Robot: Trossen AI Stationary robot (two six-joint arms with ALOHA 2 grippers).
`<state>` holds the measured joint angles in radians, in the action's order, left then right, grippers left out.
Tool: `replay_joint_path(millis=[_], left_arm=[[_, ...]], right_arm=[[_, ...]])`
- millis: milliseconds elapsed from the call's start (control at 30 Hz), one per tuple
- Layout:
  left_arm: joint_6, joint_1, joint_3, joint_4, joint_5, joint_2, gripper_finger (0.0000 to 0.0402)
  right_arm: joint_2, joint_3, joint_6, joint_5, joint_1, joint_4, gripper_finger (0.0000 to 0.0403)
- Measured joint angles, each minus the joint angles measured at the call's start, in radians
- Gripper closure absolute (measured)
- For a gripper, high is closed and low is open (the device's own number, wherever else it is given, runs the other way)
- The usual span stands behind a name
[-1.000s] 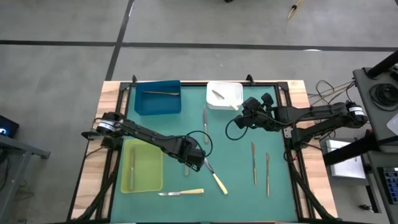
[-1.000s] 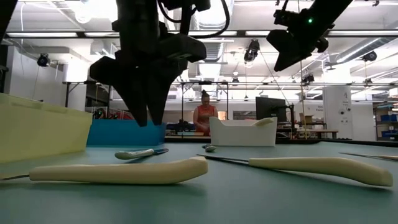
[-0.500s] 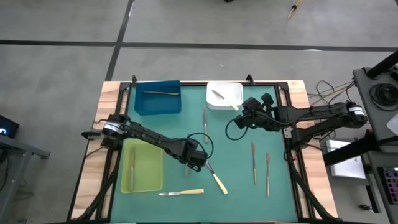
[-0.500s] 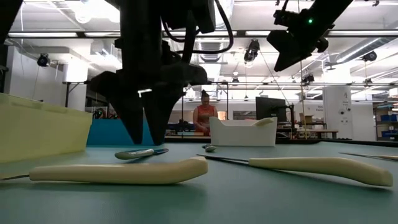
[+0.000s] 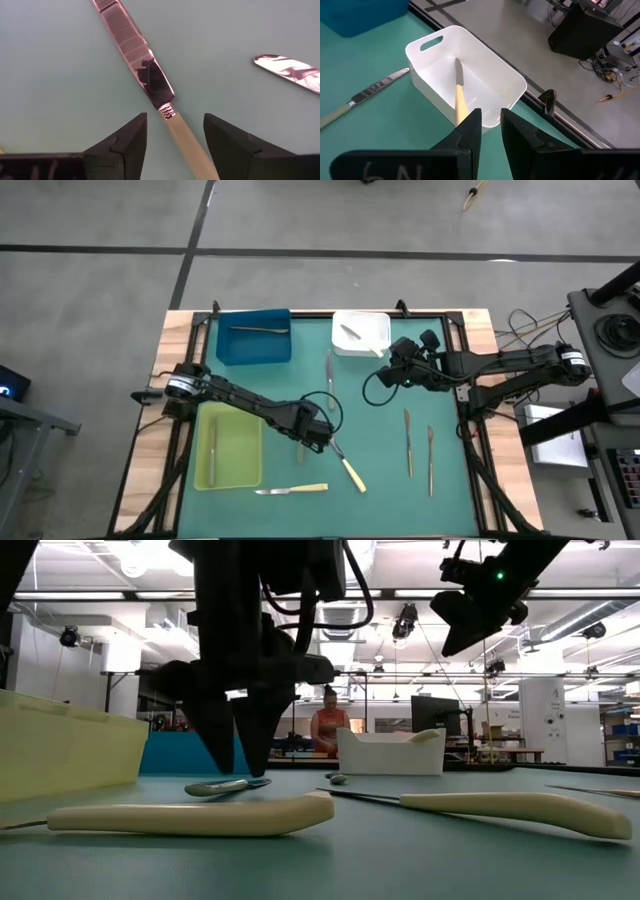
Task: Sort silverware by color (type)
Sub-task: Put the bottom green knife into the green bin
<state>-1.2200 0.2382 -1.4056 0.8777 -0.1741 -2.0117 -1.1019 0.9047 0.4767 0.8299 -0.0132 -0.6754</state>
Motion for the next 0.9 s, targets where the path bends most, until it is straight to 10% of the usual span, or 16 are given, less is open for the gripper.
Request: replay_joint_path(millis=[900], left_arm=[[-0.02, 0.0, 0.073, -0.099, -0.03, 0.002, 0.0268]], right_arm=[[0.0, -0.004, -0.01, 0.0, 0.0, 0.0, 0.0339]])
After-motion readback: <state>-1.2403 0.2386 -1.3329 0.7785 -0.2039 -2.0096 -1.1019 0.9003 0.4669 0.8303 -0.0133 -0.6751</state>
